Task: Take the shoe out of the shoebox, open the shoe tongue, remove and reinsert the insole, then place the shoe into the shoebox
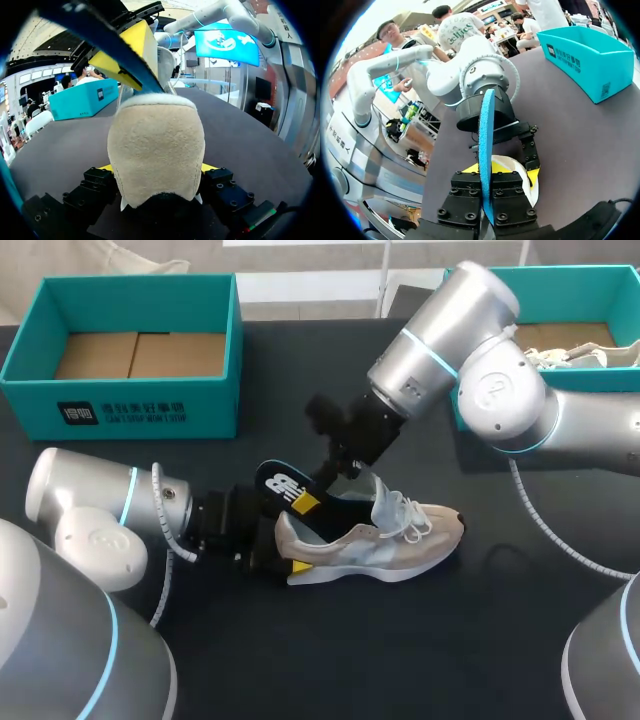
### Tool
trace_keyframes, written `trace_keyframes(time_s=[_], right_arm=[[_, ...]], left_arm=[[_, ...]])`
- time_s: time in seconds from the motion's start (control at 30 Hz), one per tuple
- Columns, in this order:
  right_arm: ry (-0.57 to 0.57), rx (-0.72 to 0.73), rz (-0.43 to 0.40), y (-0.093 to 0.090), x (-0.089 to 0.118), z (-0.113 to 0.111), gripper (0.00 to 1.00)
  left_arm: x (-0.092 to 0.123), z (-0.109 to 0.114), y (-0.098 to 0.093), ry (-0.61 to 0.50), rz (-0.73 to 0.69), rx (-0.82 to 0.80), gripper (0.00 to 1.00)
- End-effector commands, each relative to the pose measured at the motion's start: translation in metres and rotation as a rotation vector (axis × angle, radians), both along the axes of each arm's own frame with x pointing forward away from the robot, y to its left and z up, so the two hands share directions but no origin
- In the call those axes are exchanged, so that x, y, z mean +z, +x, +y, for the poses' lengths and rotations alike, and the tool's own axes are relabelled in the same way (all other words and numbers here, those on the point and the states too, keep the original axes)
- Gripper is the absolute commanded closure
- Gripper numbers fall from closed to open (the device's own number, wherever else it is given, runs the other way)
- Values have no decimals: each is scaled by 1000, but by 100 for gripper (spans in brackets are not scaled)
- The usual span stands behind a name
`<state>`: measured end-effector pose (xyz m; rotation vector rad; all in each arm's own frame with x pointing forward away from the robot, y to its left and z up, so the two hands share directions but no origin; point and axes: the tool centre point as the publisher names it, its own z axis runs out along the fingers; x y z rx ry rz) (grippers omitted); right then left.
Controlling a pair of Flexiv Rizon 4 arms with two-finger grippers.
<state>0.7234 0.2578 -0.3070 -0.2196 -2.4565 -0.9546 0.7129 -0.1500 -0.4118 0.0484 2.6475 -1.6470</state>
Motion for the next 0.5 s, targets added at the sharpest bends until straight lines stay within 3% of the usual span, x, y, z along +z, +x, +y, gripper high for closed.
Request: trace_keyframes(time_s=[0.03,0.17,0.33,0.5], right_arm=[[42,-4,-44,1,20,4,100],[77,-5,-95,8,49,12,100],[201,-129,-167,18,88,24,100],[201,-129,-167,18,88,24,100]], left_arm=[[-10,-3,5,2,-2,1,100],[-10,-3,5,2,-2,1,100],[-10,-3,5,2,-2,1,100],[-10,-3,5,2,-2,1,100]])
